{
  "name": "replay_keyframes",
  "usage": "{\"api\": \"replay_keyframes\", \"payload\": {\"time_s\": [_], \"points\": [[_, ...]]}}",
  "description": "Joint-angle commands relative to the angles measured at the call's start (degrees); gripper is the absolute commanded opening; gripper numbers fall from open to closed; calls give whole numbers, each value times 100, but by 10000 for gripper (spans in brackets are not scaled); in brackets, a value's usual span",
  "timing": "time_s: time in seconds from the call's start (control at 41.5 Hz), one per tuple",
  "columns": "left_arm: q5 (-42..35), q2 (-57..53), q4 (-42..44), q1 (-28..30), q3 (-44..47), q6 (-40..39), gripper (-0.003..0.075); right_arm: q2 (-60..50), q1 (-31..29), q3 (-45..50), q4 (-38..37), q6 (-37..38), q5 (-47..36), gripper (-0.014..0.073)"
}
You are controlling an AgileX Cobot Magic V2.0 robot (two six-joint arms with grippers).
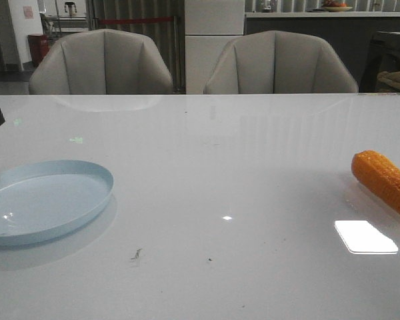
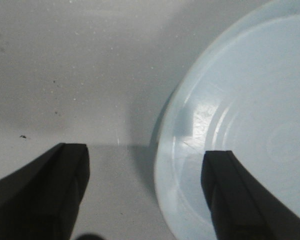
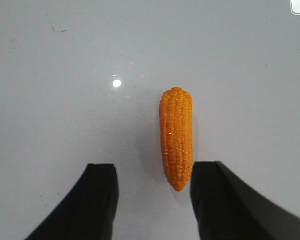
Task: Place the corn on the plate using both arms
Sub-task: 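Lower the left gripper to the rim of the pale blue plate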
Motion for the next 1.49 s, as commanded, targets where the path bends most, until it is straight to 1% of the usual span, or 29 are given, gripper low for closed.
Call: {"api": "replay_keyframes", "payload": {"time_s": [0.0, 0.53, 1.421, 1.469], "points": [[37, -282, -112, -30, -178, -53, 527, -69, 8, -227, 11, -36, -316, 449], [-185, -186, -112, -30, -178, -53, 526, -69, 8, -227, 11, -36, -357, 449], [-199, -186, -184, -30, -178, -53, 525, -69, 8, -227, 11, -36, -313, 449], [-211, -186, -184, -30, -178, -53, 512, -69, 8, -227, 11, -36, -313, 449]]}}
